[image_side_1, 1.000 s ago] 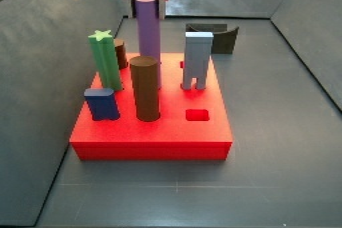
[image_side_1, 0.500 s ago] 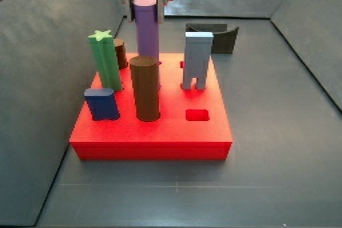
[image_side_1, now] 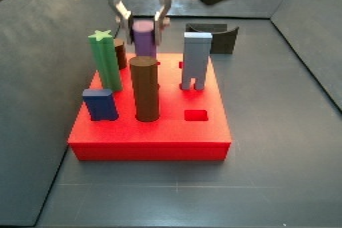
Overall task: Pick up the round object. Move up. Move to above the board. Insert the round object.
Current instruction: Insert the round object.
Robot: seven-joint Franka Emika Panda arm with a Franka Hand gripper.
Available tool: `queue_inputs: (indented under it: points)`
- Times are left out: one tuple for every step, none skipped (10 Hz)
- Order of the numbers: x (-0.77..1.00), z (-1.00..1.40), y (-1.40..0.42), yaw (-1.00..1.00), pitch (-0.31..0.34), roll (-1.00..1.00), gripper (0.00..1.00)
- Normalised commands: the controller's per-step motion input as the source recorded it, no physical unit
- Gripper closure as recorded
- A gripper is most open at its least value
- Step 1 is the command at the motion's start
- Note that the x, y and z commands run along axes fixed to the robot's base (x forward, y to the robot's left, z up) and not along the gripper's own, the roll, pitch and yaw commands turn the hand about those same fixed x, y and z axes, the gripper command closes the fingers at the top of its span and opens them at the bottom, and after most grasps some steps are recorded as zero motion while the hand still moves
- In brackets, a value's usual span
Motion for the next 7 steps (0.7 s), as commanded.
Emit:
queue_inputs:
  points:
    - [0.0, -1.0, 0.0, 0.0, -0.034, 0.01, 1.0]
    - [-0.02, -1.0, 0.0, 0.0, -0.021, 0.0, 1.0]
    - [-0.03, -1.0, 0.0, 0.0, -0.02, 0.0, 1.0]
    - [-0.01, -1.0, 0.0, 0.0, -0.027, 0.0, 1.0]
    - [-0.05, -0.2, 0.0, 0.0, -0.187, -0.11, 1.0]
    - [0.0, 0.0, 0.0, 0.0, -0.014, -0.03, 1.0]
    - [0.0, -0.11, -0.18, 0.11, -0.083, 0.05, 1.0]
